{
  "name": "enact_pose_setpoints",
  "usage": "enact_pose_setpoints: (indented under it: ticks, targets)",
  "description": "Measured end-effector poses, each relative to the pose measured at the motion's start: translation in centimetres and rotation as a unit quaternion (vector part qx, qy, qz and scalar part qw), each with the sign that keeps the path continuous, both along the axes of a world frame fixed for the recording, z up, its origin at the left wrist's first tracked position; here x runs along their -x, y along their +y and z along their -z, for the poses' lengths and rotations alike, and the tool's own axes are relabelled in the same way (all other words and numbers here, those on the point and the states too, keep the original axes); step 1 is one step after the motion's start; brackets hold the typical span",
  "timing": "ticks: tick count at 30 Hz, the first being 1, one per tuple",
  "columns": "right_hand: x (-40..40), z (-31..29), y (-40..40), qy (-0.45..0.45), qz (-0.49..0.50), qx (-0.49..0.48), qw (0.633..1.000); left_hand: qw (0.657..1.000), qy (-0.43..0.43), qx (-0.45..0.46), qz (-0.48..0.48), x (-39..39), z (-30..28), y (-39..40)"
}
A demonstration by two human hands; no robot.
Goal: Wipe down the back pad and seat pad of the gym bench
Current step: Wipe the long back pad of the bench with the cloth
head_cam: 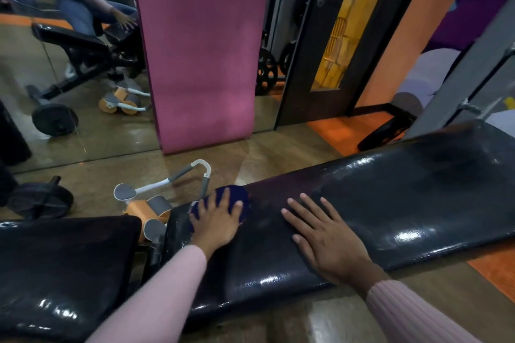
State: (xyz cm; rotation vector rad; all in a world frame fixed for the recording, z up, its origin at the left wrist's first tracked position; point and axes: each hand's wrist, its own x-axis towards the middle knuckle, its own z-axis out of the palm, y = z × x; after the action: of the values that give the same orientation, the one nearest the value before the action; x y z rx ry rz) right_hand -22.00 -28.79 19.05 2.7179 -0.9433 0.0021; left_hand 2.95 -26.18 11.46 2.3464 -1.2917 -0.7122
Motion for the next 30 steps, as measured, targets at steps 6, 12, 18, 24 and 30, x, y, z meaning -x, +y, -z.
enact_pose_setpoints:
  ticks: [6,12,18,24,30]
  targets:
    - [0.1,0.2,-0.3,0.005,-0.007,0.006,1.0,0.997,-0.013,-0.021,-0.07,-0.6,1.4,5.5]
    - [0.0,0.3,-0.2,0.007,-0.004,0.019,1.0,0.996,-0.053,0.042,0.065,5.2,-1.6,2.5]
    - [0.2,0.1,-0.2,-0.003,-0.005,0.02,1.0,0.997,0.022,0.001,-0.069,-2.5,1.2,1.7]
    - [0.2,0.1,-0.2,0.006,-0.005,0.014,1.0,0.998,-0.037,0.01,-0.04,2.5,0.6,5.4]
    - [0.1,0.1,-0.2,0.014,0.001,0.015,1.0,0.999,-0.018,0.023,0.046,2.8,-1.2,0.3]
